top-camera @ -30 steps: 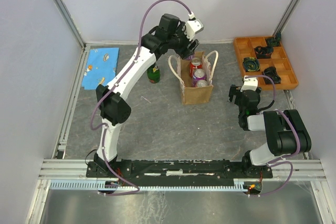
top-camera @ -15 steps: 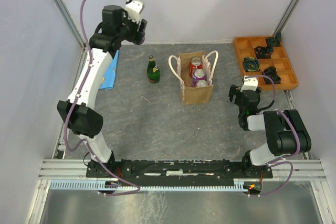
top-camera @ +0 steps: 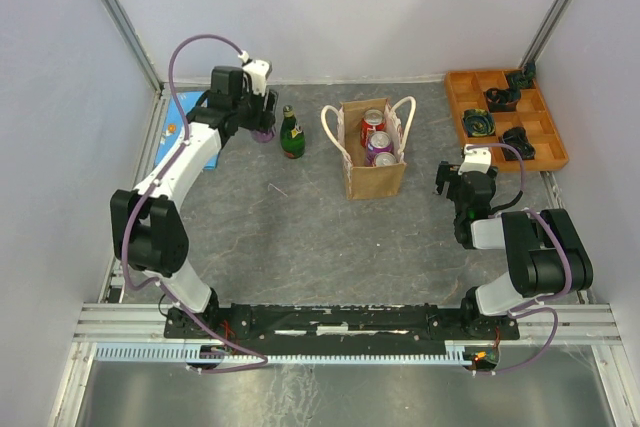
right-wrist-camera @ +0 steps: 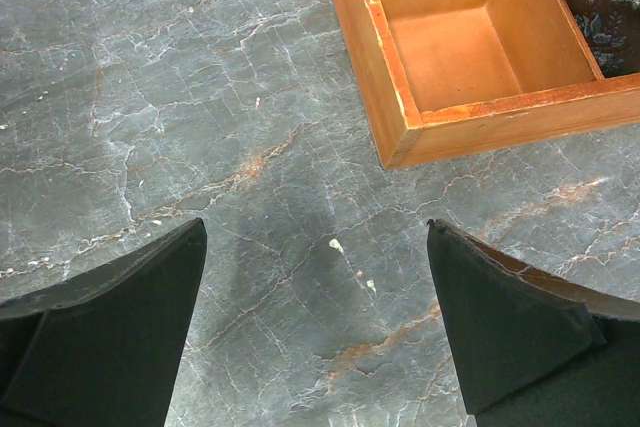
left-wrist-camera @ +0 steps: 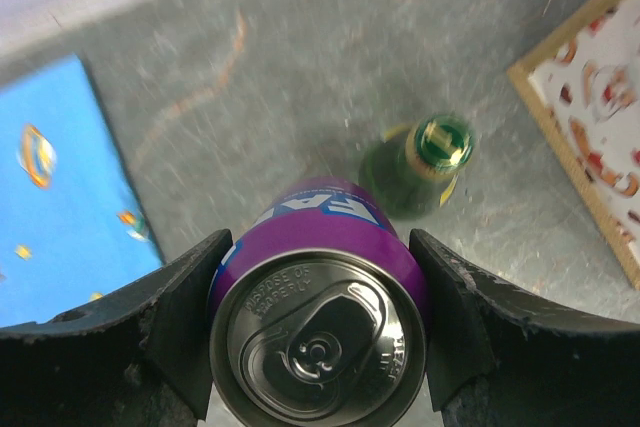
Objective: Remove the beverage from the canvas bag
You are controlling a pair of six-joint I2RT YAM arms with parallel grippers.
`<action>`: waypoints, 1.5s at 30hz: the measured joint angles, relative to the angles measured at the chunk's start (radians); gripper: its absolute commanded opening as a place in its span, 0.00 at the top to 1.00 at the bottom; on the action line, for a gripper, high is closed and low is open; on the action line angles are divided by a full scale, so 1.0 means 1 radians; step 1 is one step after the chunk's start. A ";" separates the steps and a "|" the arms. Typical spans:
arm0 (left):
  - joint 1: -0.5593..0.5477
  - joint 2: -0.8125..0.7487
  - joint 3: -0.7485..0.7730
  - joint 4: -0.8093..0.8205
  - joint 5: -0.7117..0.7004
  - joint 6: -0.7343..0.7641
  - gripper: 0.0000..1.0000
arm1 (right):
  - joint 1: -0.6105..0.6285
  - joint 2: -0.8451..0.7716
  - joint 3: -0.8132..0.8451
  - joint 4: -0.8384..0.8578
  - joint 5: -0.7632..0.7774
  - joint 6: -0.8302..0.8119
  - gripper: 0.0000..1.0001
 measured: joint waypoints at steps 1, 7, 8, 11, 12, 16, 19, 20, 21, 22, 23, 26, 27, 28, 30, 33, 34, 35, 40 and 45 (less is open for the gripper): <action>0.003 0.000 -0.024 0.006 0.000 -0.009 0.97 | 0.000 0.000 0.000 0.000 0.000 0.000 0.01; 0.018 0.001 -0.097 0.056 -0.032 -0.064 0.97 | 0.000 0.000 0.000 0.000 0.000 0.000 0.01; 0.019 0.003 -0.098 0.068 -0.042 -0.067 0.97 | 0.000 0.000 0.000 0.000 0.000 0.000 0.01; 0.020 0.023 -0.098 0.100 -0.070 -0.075 0.97 | 0.000 0.000 0.000 0.000 0.000 0.000 0.01; 0.021 0.031 -0.098 0.106 -0.077 -0.076 0.97 | 0.000 0.000 0.000 0.000 0.000 0.000 0.01; 0.029 0.111 -0.098 0.113 -0.097 -0.085 0.97 | 0.000 0.000 0.000 0.000 0.000 0.000 0.01; 0.037 0.166 -0.098 0.113 -0.100 -0.088 0.97 | 0.000 0.000 0.000 0.000 0.000 0.000 0.01; 0.038 0.183 -0.098 0.113 -0.100 -0.089 0.97 | 0.000 0.000 0.000 0.000 0.000 0.000 0.01; 0.041 0.196 -0.098 0.112 -0.100 -0.090 0.97 | 0.000 0.000 0.000 0.000 0.000 0.000 0.01; 0.042 0.209 -0.098 0.112 -0.100 -0.090 0.97 | 0.000 0.000 0.000 0.000 0.000 0.000 0.01; 0.042 0.217 -0.098 0.113 -0.101 -0.091 0.97 | 0.000 0.000 0.000 0.000 0.000 0.000 0.01; 0.045 0.221 -0.098 0.127 -0.102 -0.099 0.96 | 0.000 0.000 0.000 0.000 0.000 0.000 0.01; 0.045 0.224 -0.098 0.131 -0.102 -0.103 0.94 | 0.000 0.000 0.000 0.000 0.000 0.000 0.01; 0.047 0.226 -0.098 0.138 -0.101 -0.106 0.91 | 0.000 0.000 0.000 0.000 0.000 0.000 0.01; 0.048 0.233 -0.091 0.144 -0.101 -0.119 0.83 | 0.000 0.000 0.000 0.000 0.000 0.000 0.01; 0.049 0.249 -0.072 0.146 -0.102 -0.123 0.47 | 0.000 0.000 0.000 0.000 0.000 0.000 0.01; 0.049 0.254 -0.066 0.146 -0.102 -0.126 0.35 | 0.000 0.000 0.000 0.000 0.000 0.000 0.01; 0.050 0.258 -0.060 0.148 -0.104 -0.130 0.28 | 0.000 0.000 0.000 0.000 0.000 0.000 0.01; 0.050 0.259 -0.058 0.148 -0.112 -0.140 0.01 | 0.000 0.000 0.000 0.000 0.000 0.000 0.01; 0.050 0.259 -0.044 0.148 -0.119 -0.142 0.01 | 0.000 0.000 0.000 0.000 0.000 0.000 0.01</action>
